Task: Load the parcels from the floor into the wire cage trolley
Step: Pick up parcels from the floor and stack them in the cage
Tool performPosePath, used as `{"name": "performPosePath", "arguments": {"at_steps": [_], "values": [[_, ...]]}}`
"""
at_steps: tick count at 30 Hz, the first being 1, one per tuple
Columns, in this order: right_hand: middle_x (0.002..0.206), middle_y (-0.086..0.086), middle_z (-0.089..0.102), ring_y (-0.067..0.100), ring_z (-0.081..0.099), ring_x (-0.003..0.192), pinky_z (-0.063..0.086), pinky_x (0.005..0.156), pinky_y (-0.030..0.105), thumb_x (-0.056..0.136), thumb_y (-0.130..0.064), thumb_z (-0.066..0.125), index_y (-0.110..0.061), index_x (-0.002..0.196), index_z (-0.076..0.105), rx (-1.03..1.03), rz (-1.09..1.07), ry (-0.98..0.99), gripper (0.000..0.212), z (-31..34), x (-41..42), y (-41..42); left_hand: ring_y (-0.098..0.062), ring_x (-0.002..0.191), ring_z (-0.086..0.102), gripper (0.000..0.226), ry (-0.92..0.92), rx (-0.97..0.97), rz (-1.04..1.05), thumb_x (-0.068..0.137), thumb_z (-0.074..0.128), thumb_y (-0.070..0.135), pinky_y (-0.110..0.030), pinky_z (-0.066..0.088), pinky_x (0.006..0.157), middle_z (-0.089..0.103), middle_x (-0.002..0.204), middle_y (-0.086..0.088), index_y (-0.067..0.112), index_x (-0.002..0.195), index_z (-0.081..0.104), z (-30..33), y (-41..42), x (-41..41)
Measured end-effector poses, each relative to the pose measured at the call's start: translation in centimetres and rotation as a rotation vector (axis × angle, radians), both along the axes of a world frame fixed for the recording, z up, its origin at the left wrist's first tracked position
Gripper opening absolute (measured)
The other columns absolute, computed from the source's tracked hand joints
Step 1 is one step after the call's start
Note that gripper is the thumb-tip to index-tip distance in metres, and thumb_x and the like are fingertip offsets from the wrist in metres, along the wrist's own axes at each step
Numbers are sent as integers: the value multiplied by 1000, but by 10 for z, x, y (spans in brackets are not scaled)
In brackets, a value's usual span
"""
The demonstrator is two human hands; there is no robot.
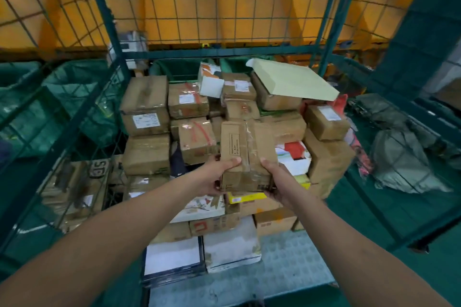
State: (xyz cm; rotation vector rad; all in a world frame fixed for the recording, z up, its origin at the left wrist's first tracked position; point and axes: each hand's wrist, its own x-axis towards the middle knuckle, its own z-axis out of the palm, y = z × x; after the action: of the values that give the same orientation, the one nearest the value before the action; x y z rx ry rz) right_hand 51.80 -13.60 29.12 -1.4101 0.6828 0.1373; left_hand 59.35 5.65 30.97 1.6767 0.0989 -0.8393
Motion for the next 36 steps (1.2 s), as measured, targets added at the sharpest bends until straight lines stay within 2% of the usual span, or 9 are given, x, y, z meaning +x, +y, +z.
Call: {"name": "performPosePath", "arguments": {"at_steps": [2,6,10,13,16,21,25,29,36], "values": [[114,2,74,17,70,94,55,60,26,88,-57,67,-26,126,61,35,39,-1,49,-9,35,2,-27,107,68,64,33,-7,57,86,78,49,-51,57,93,68,121,-3,33,137,43,-7,5,29],[113,-2,75,18,73,100,64,72,37,84,-57,73,-30,124,63,54,108,20,49,-27,105,7,-28,109,67,69,67,18,134,84,78,51,-44,58,83,68,123,-5,33,141,43,-21,14,84],[109,-1,75,17,72,98,58,71,30,90,-52,70,-27,120,63,120,217,94,40,-31,182,9,-29,111,67,72,130,52,255,76,81,57,-51,56,96,68,123,-7,35,135,46,-28,15,143],[114,-2,74,17,71,100,56,69,29,86,-61,70,-27,127,58,131,259,130,54,-35,225,10,-32,111,66,93,135,67,308,61,87,63,-55,59,90,66,126,-6,38,138,41,-31,20,177],[123,1,70,24,70,107,61,70,35,71,-76,71,-29,140,50,124,358,207,86,-50,280,6,-33,109,66,81,155,49,401,72,86,57,-51,63,78,63,126,-8,32,136,41,-34,17,215],[131,6,64,28,66,111,62,62,32,85,-70,65,-27,142,45,161,406,244,75,-52,342,7,-29,109,68,103,150,40,512,57,92,62,-45,64,73,64,128,-8,26,140,43,-46,15,271],[135,0,61,22,63,116,60,73,35,80,-75,65,-31,145,43,150,426,187,81,-54,377,9,-28,106,70,115,83,38,557,48,92,67,-43,64,70,66,126,-7,26,144,43,-50,14,308],[135,-2,61,22,64,115,62,84,39,67,-81,71,-34,147,42,137,467,129,97,-48,417,16,-26,108,69,108,34,4,631,51,90,66,-45,64,76,65,127,-4,27,140,44,-40,20,336],[134,0,59,26,68,106,61,66,30,82,-65,72,-25,144,46,179,509,76,78,-23,494,45,-21,105,66,54,-75,56,700,90,74,47,-35,63,68,62,120,0,23,130,47,-12,43,403]]}}
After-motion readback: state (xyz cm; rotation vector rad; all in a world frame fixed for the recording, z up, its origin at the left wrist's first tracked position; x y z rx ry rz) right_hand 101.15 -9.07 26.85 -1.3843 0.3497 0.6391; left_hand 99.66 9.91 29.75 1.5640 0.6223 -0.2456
